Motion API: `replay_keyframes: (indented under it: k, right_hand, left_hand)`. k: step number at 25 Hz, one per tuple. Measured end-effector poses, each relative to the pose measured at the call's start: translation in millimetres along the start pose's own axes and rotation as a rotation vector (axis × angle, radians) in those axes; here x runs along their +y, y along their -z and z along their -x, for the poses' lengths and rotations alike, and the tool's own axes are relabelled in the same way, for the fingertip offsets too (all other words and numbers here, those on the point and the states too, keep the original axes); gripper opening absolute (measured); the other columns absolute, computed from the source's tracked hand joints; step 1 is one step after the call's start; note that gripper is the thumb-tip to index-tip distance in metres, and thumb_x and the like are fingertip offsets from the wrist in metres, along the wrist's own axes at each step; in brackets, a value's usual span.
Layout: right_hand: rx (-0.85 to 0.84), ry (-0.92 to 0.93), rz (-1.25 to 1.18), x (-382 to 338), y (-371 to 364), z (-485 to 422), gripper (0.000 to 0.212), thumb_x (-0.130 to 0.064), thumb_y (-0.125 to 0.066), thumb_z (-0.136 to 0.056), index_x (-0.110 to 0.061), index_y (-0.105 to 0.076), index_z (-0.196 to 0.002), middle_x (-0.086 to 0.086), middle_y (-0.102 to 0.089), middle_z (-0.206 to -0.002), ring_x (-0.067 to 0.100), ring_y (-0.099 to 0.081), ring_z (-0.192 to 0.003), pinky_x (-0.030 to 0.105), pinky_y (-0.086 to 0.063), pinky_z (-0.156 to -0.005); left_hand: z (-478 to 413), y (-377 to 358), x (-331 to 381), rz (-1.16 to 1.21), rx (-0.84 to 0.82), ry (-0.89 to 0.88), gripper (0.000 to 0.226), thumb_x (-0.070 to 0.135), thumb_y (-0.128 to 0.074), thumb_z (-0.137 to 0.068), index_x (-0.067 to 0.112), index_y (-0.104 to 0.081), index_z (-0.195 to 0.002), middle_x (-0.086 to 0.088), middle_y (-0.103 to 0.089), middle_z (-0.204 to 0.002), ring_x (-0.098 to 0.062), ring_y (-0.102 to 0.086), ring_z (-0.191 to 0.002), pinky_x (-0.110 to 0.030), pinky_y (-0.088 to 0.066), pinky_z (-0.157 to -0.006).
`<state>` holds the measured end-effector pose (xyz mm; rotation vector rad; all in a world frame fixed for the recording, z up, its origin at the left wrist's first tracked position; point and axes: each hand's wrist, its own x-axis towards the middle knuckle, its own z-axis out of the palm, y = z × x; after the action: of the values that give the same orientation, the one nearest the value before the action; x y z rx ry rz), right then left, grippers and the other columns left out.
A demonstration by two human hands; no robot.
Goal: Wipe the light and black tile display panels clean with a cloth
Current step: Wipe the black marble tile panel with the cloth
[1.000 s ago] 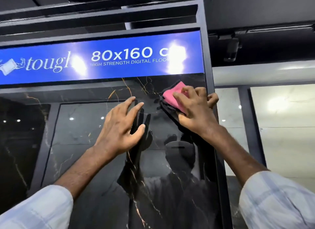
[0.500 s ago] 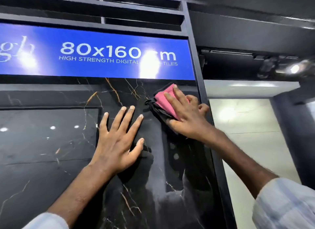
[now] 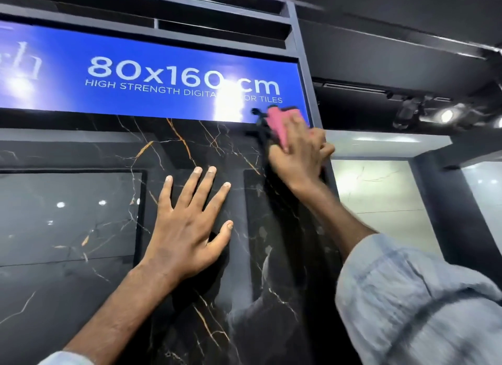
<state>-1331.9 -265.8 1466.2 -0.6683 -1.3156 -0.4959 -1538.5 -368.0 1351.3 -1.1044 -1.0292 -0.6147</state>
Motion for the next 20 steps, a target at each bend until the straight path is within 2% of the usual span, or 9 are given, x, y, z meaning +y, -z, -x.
replay_keyframes:
  k: [2, 4, 5, 9, 10, 14, 15, 18, 20]
  right_hand:
    - [-0.09, 0.438, 0.073, -21, -6, 17, 0.079, -0.044, -0.044, -0.072, -0.027, -0.05, -0.149, -0.007, -0.045, -0.157, 0.03, -0.047, -0.119, 0.038, -0.021, -0.082]
    - [-0.104, 0.664, 0.098, -3, 1, 1, 0.078, -0.045, -0.046, -0.073, -0.026, -0.053, -0.149, -0.005, -0.049, -0.155, 0.029, -0.05, -0.117, 0.037, -0.014, -0.08]
    - [-0.085, 0.625, 0.087, 15, 4, -12, 0.077, -0.045, -0.047, -0.073, -0.027, -0.054, -0.147, -0.005, -0.052, -0.153, 0.029, -0.051, -0.116, 0.038, -0.016, -0.081]
    - [0.031, 0.007, 0.06, 45, 5, -24, 0.068, -0.046, -0.045, -0.077, -0.034, -0.053, -0.144, -0.012, -0.053, -0.149, 0.03, -0.045, -0.114, 0.041, -0.024, -0.081]
    - [0.026, 0.035, 0.068, 34, 3, -14, 0.071, -0.047, -0.044, -0.078, -0.032, -0.05, -0.147, -0.011, -0.049, -0.152, 0.03, -0.044, -0.114, 0.04, -0.022, -0.08]
    - [-0.098, 0.662, 0.14, 28, 6, 24, 0.077, -0.048, -0.046, -0.079, -0.022, -0.048, -0.152, -0.003, -0.046, -0.157, 0.033, -0.05, -0.115, 0.042, -0.024, -0.082]
    - [-0.099, 0.691, 0.161, 45, 11, 16, 0.078, -0.048, -0.046, -0.078, -0.023, -0.048, -0.152, -0.003, -0.047, -0.156, 0.033, -0.05, -0.116, 0.042, -0.024, -0.082]
    - [-0.045, 0.24, 0.075, 79, 21, -12, 0.08, -0.05, -0.041, -0.076, -0.025, -0.049, -0.151, -0.003, -0.049, -0.153, 0.034, -0.047, -0.114, 0.044, -0.026, -0.083]
    - [-0.003, 0.114, 0.093, 62, 16, 4, 0.078, -0.047, -0.043, -0.077, -0.024, -0.048, -0.151, -0.005, -0.047, -0.155, 0.034, -0.046, -0.113, 0.041, -0.023, -0.08]
  left_hand:
    - [1, 0, -2, -0.003, 0.007, 0.0, 0.07, 0.053, -0.043, -0.094, 0.015, -0.053, -0.152, -0.015, -0.034, -0.167, -0.033, -0.032, -0.155, -0.07, -0.02, -0.12]
    - [2, 0, -2, -0.013, 0.008, -0.003, 0.07, 0.053, -0.042, -0.094, 0.015, -0.052, -0.153, -0.014, -0.034, -0.167, -0.034, -0.031, -0.155, -0.07, -0.02, -0.12]
    - [3, 0, -2, -0.012, 0.006, -0.005, 0.07, 0.053, -0.042, -0.095, 0.016, -0.052, -0.153, -0.014, -0.033, -0.168, -0.033, -0.031, -0.155, -0.07, -0.02, -0.12]
    - [3, 0, -1, 0.0, -0.007, 0.004, 0.07, 0.053, -0.041, -0.096, 0.016, -0.049, -0.155, -0.013, -0.031, -0.169, -0.033, -0.028, -0.157, -0.069, -0.018, -0.122]
    - [3, 0, 0, 0.001, -0.006, 0.004, 0.07, 0.053, -0.042, -0.095, 0.016, -0.049, -0.155, -0.014, -0.031, -0.168, -0.033, -0.028, -0.157, -0.069, -0.018, -0.122]
    - [3, 0, -2, 0.0, -0.001, 0.003, 0.071, 0.053, -0.041, -0.095, 0.015, -0.05, -0.154, -0.014, -0.032, -0.168, -0.034, -0.028, -0.156, -0.069, -0.018, -0.122]
    - [4, 0, -2, -0.004, -0.001, 0.005, 0.071, 0.053, -0.041, -0.095, 0.015, -0.049, -0.155, -0.014, -0.032, -0.168, -0.034, -0.028, -0.156, -0.069, -0.018, -0.121]
    - [5, 0, 1, 0.0, -0.007, 0.008, 0.071, 0.053, -0.04, -0.096, 0.015, -0.048, -0.156, -0.015, -0.031, -0.169, -0.034, -0.027, -0.157, -0.07, -0.017, -0.122]
    - [5, 0, 1, -0.001, -0.018, 0.006, 0.071, 0.053, -0.039, -0.096, 0.015, -0.047, -0.156, -0.015, -0.03, -0.169, -0.034, -0.027, -0.157, -0.069, -0.015, -0.122]
